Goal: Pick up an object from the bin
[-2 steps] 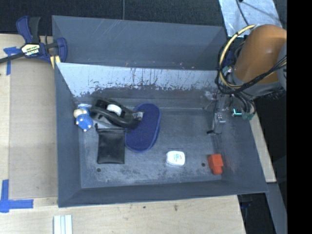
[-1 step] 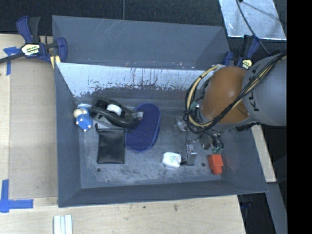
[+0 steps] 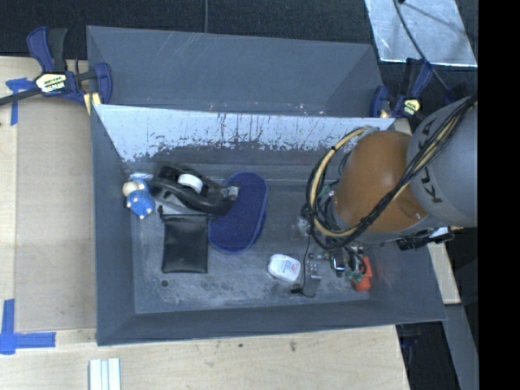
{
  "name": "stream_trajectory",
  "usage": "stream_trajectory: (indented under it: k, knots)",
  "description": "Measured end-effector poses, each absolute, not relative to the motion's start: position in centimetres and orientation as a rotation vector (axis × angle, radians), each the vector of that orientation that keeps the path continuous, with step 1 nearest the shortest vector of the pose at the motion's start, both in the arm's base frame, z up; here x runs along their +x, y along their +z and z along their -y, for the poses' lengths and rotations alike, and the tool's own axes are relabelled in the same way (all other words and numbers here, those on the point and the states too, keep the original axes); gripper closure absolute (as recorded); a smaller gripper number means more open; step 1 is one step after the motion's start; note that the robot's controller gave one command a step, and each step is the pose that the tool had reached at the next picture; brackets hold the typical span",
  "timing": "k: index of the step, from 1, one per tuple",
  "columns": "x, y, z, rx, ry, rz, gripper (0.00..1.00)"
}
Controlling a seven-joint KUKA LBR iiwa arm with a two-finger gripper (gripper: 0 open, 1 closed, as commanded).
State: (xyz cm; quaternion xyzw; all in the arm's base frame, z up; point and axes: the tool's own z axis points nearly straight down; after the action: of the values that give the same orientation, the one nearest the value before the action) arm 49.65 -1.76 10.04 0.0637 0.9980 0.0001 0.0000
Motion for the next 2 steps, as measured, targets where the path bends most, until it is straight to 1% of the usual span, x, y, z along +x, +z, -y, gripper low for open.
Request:
stream_trajectory:
  k: [1,2]
  knots:
    - [48.3,10.1,-0.1,0.213,0.000,-3.136,0.00]
    - [48.5,6.9,0.1,0.115,-0.001,-3.138,0.00]
